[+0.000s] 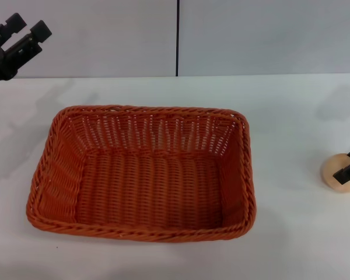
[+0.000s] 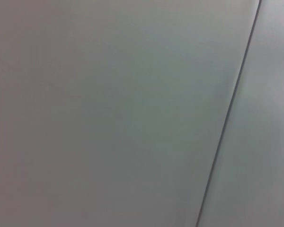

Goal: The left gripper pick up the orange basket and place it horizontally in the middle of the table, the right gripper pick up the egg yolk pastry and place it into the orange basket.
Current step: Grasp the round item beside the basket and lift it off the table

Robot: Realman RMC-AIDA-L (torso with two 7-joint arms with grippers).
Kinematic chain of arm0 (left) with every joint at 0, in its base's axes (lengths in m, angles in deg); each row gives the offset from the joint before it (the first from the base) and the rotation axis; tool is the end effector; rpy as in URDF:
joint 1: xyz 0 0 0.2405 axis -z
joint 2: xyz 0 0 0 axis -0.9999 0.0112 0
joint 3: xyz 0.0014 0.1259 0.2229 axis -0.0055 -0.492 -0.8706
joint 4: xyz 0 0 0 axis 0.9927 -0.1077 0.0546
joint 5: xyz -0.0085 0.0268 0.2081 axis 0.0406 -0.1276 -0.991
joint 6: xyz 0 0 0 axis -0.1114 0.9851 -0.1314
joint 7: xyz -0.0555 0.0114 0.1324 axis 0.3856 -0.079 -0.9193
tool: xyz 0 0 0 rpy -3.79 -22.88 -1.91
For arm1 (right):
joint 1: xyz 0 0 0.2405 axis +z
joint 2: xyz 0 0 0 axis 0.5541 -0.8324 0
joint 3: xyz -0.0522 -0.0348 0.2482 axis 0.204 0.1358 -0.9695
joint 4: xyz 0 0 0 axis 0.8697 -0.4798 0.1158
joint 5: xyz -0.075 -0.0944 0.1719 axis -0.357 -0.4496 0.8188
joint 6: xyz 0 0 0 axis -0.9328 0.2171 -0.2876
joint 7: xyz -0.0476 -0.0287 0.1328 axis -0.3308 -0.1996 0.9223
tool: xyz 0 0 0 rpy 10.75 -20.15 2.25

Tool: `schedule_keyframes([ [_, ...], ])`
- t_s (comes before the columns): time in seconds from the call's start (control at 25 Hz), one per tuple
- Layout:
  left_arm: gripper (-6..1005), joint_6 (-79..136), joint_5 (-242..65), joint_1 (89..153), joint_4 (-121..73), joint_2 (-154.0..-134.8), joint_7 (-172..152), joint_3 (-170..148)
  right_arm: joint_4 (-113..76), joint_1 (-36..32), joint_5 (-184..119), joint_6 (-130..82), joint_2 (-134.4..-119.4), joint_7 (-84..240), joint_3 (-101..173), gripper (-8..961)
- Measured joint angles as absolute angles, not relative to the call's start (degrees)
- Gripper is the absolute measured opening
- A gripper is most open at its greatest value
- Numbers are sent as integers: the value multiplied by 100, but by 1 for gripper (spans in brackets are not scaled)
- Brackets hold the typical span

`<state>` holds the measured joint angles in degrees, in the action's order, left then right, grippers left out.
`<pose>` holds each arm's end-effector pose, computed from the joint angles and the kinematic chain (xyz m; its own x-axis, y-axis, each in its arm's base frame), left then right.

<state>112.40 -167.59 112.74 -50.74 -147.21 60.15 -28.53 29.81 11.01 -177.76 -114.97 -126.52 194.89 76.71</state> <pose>-0.3027 0.3158 0.0682 0.4340 0.0865 0.8967 0.7100 -0.6455 -0.2814 0.2573 0.3686 0.0642 0.6637 -0.6829 0.3051 -0.6182 -0.7305 -0.2902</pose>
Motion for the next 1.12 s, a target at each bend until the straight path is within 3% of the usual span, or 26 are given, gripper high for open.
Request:
schedule_keyframes([
  [1.12, 813, 11295, -16759, 11267, -5050, -14733, 6040, -2966, 2910, 1094, -18358, -11152, -12714, 19643, 7681, 746],
])
